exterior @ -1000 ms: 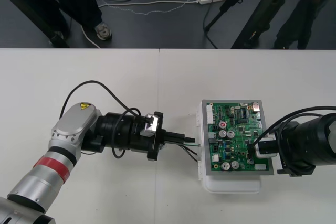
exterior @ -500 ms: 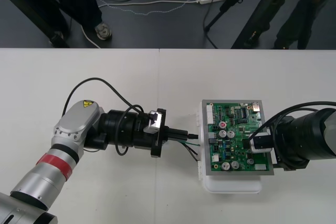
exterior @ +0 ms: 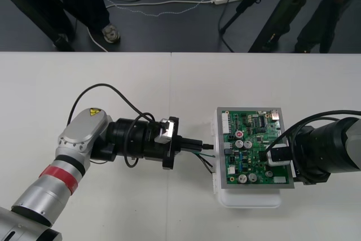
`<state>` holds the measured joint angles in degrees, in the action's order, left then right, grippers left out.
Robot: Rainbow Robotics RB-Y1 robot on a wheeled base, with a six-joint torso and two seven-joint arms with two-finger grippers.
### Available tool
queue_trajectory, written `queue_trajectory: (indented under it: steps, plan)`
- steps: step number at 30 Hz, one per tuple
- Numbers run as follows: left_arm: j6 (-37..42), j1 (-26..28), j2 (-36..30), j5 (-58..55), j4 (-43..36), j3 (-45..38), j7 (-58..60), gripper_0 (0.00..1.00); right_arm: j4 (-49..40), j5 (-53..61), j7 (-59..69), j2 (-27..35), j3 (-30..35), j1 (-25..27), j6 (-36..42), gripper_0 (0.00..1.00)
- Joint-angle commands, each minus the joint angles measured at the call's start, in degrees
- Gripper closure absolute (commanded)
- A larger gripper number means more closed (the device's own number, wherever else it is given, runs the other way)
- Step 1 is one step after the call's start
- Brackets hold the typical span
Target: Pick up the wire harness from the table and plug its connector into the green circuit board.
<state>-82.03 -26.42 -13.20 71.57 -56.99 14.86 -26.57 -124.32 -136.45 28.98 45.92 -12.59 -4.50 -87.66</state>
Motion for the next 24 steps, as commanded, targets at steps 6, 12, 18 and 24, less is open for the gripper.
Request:
queue_trajectory:
  steps: [6, 12, 18, 24]
  plan:
    - [2.84, 1.02, 0.46, -1.00, -5.68, 1.75, 6.27, 1.00, -0.30, -0.57, 3.89, -1.45, -1.39, -1.38, 0.47, 0.00]
    - [3.72, 2.34, 0.20, -0.91, -7.35, 1.75, 7.24, 1.00, -0.22, -0.48, 4.24, -1.45, -1.39, -1.38, 0.47, 0.00]
    - [4.16, 3.22, -0.07, 0.41, -8.58, 1.75, 7.94, 1.00, -0.30, -0.39, 4.15, -1.36, -1.39, -1.38, 0.47, 0.00]
    - [4.68, 3.31, -0.07, 0.41, -9.02, 2.80, 8.56, 1.00, -0.30, -0.22, 4.07, -1.45, -1.39, -1.30, 0.47, 0.00]
